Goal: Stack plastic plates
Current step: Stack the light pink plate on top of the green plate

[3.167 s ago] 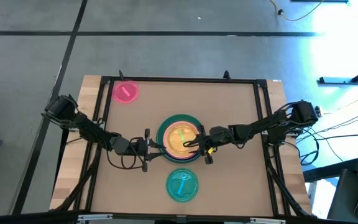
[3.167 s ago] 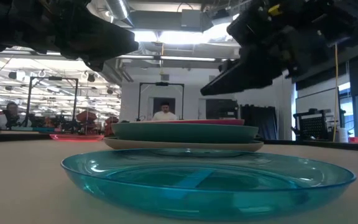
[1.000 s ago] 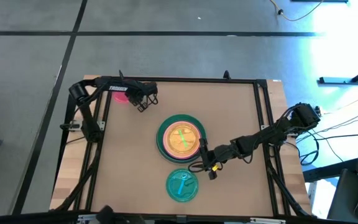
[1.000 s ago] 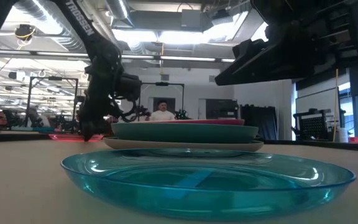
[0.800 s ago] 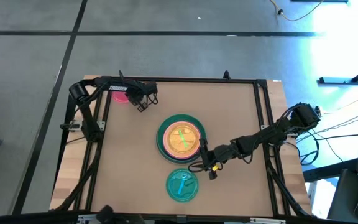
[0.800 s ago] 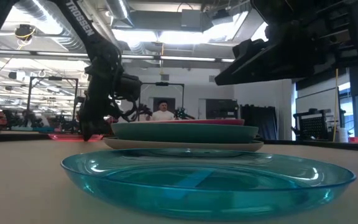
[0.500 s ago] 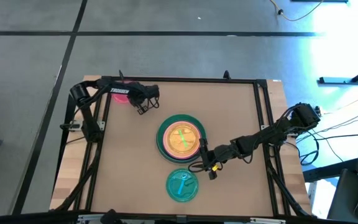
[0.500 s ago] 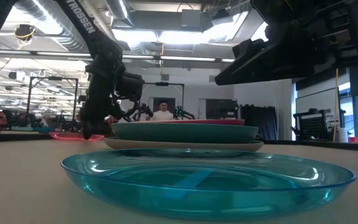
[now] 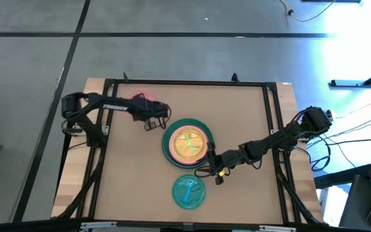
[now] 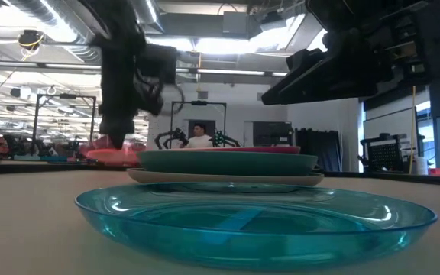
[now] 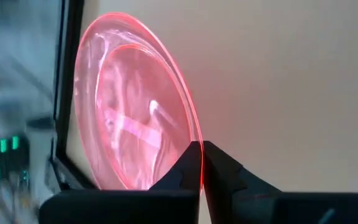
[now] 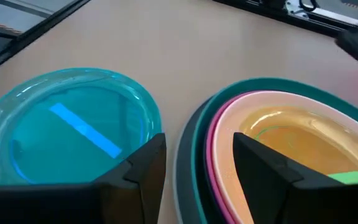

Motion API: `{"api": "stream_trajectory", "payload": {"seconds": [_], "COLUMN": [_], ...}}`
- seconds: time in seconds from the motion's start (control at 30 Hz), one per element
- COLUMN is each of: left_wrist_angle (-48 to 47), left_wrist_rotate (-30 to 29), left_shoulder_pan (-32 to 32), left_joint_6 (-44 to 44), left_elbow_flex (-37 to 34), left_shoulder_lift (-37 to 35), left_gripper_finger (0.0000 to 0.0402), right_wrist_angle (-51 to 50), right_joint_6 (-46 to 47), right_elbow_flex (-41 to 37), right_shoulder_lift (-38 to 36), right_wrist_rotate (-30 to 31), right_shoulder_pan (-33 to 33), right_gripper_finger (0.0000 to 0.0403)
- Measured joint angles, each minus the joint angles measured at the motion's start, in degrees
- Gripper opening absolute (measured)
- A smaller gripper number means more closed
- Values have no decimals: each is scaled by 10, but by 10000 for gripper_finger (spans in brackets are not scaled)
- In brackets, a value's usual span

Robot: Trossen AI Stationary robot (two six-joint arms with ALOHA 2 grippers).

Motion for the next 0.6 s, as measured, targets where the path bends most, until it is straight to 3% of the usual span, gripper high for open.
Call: {"api": "stream_trajectory", "payload": {"seconds": [0.3,0.47,0.6], "left_wrist_angle": [49,157,268], "left_wrist_rotate": [7,21,82], "left_shoulder_pan": [-145,-215,-257], "left_joint_6": [27,65,117], "left_elbow_flex": [0,0,0], "left_shoulder_lift": [-92,-106,-101], "left_gripper_finger": [2,2,2], "right_wrist_angle": [0,0,-1], "right_joint_6": [0,0,0], "right_elbow_flex": [0,0,0], "right_shoulder_lift": [0,0,0], "right_wrist_rotate": [0,0,0], "right_shoulder_pan": [0,0,0], "right_gripper_finger": [177,177,177]}}
